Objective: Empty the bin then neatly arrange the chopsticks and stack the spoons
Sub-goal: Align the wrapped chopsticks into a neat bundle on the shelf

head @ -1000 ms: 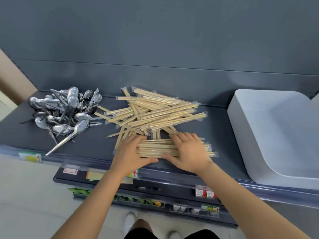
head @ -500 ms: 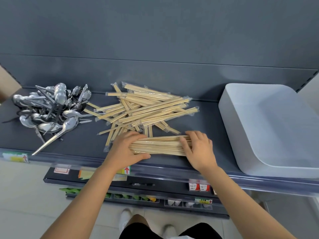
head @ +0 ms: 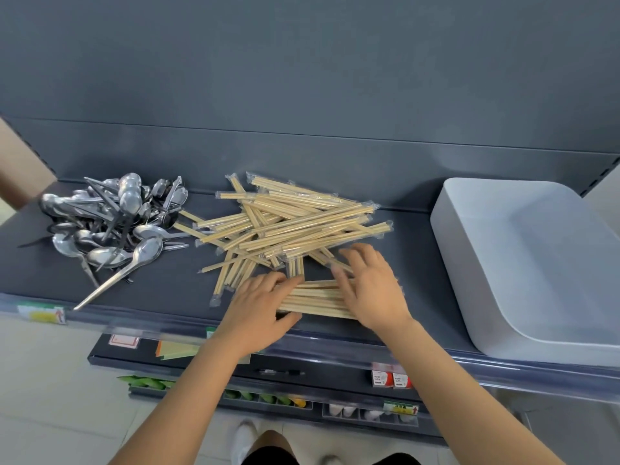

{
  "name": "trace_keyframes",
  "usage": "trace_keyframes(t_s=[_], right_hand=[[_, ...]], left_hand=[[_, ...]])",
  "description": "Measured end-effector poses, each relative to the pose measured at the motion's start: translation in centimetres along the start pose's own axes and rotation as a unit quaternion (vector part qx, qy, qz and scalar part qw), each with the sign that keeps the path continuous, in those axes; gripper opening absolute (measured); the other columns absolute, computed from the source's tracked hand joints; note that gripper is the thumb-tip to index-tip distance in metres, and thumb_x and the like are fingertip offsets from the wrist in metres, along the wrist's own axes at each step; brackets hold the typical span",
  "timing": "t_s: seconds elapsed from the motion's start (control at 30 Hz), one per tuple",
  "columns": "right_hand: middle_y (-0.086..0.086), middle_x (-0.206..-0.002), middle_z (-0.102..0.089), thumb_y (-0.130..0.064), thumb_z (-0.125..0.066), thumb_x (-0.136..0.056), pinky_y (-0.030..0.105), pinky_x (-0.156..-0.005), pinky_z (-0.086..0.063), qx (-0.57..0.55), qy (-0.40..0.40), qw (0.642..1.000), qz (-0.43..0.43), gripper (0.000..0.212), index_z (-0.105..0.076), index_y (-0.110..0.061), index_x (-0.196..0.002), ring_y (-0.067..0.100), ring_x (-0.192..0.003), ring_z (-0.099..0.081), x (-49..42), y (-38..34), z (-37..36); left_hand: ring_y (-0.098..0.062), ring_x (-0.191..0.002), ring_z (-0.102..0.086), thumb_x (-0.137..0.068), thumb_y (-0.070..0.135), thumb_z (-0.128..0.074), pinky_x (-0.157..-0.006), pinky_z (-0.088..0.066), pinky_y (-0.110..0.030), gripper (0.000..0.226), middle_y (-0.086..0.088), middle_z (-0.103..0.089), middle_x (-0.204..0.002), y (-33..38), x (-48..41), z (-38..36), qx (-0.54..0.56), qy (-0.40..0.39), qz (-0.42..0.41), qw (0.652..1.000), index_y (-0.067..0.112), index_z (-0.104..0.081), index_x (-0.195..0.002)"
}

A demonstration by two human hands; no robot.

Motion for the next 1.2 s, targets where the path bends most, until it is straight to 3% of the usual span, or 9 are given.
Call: trace_keyframes(t_s=[0.13, 0.33, 0.4, 0.5, 0.7, 0.9, 1.03, 1.1, 1.2], right_hand=[[0.01, -0.136, -0.048, -0.003, -0.048, -0.088, 0.039, -0.103, -0.037, -0.031, -0.094, 0.995, 0.003, 0.057, -0.035, -0.01, -0.143, 0.03, -0.124, -0.043, -4.8, -0.3, -0.9], [0.004, -0.159, -0.016, 0.003, -0.045, -0.081, 0.04, -0.118, -0.006, 0.135, -0.249, 0.957, 0.062, 0.078, -0.016, -0.016, -0.151, 0.02, -0.147, -0.01, -10.9, -0.6, -3.4], [0.006, -0.157, -0.021, 0.002, -0.047, -0.083, 0.04, -0.117, -0.012, 0.181, -0.281, 0.939, 0.084, 0.077, -0.017, -0.016, -0.151, 0.024, -0.143, -0.021, -11.3, -0.5, -3.8], [0.013, -0.141, -0.036, 0.004, -0.049, -0.085, 0.038, -0.106, -0.031, 0.227, -0.244, 0.936, 0.112, 0.069, -0.025, -0.013, -0.147, 0.03, -0.127, -0.039, -11.6, -0.2, -3.8], [0.014, -0.133, -0.04, 0.007, -0.043, -0.089, 0.038, -0.101, -0.036, 0.283, -0.254, 0.917, 0.124, 0.046, -0.035, -0.003, -0.133, 0.028, -0.123, -0.041, -11.6, 1.6, -3.7], [0.01, -0.12, -0.054, 0.008, -0.046, -0.081, 0.035, -0.086, -0.036, 0.253, -0.152, 0.952, 0.078, 0.04, -0.042, -0.009, -0.117, 0.028, -0.111, -0.052, -11.2, 3.8, -0.1], [0.013, -0.11, -0.059, -0.001, -0.04, -0.09, 0.034, -0.07, -0.029, 0.146, -0.098, 0.984, 0.003, 0.02, -0.044, -0.01, -0.108, 0.034, -0.097, -0.055, -9.0, 3.6, 2.4], [0.016, -0.104, -0.062, -0.007, -0.039, -0.093, 0.034, -0.066, -0.032, 0.086, -0.131, 0.988, -0.008, 0.013, -0.043, -0.01, -0.105, 0.036, -0.09, -0.059, -6.9, 2.2, 1.9], [0.013, -0.112, -0.06, -0.012, -0.042, -0.092, 0.036, -0.074, -0.039, 0.096, -0.213, 0.97, 0.066, 0.027, -0.044, -0.01, -0.119, 0.034, -0.099, -0.057, -3.0, -0.9, -0.6]], left_hand=[[-0.014, -0.129, -0.033, -0.08, 0.067, -0.016, -0.106, -0.017, -0.027, 0.073, 0.008, -0.039, -0.136, -0.6, 0.2, -0.8, -0.007, -0.002, 0.006, 1.0, 0.031, -0.028, -0.143], [-0.012, -0.123, -0.038, -0.083, 0.066, -0.028, -0.098, -0.013, -0.017, 0.065, 0.009, -0.045, -0.128, -1.0, 0.1, -0.9, 0.03, 0.024, 0.004, 0.999, 0.024, -0.04, -0.131], [-0.011, -0.122, -0.037, -0.084, 0.065, -0.03, -0.097, -0.013, -0.017, 0.062, 0.01, -0.045, -0.128, -1.1, 0.1, -0.9, 0.04, 0.027, 0.003, 0.999, 0.025, -0.041, -0.13], [-0.011, -0.122, -0.037, -0.084, 0.064, -0.031, -0.097, -0.012, -0.016, 0.062, 0.01, -0.046, -0.128, -1.2, 0.1, -0.8, 0.046, 0.03, 0.005, 0.998, 0.025, -0.041, -0.13], [-0.009, -0.121, -0.038, -0.084, 0.066, -0.032, -0.096, -0.014, -0.016, 0.061, 0.012, -0.046, -0.127, -1.4, 0.0, -0.8, 0.057, 0.033, 0.004, 0.998, 0.027, -0.041, -0.13], [-0.009, -0.122, -0.037, -0.082, 0.068, -0.03, -0.096, -0.014, -0.016, 0.063, 0.013, -0.045, -0.128, -1.4, -0.1, -0.7, 0.063, 0.044, 0.003, 0.997, 0.028, -0.04, -0.13], [-0.011, -0.121, -0.04, -0.08, 0.059, -0.059, -0.095, -0.018, -0.02, 0.061, 0.014, -0.047, -0.125, -1.4, -0.2, -0.2, 0.127, 0.054, 0.038, 0.99, 0.028, -0.042, -0.129], [-0.013, -0.118, -0.044, -0.073, 0.046, -0.077, -0.099, -0.026, -0.026, 0.071, 0.015, -0.047, -0.12, -1.6, -0.2, -0.1, 0.19, 0.073, 0.074, 0.976, 0.026, -0.04, -0.129], [-0.012, -0.111, -0.049, -0.059, 0.035, -0.09, -0.095, -0.04, -0.028, 0.094, 0.011, -0.043, -0.123, -2.0, 0.2, 0.1, 0.283, 0.091, 0.135, 0.945, 0.028, -0.028, -0.129]])
Point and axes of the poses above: each hand's wrist, its own x-axis away from the middle knuckle, its own z-axis out of the back of the hand, y = z × x, the point moved 6 cm from there along -x, towards the middle knuckle
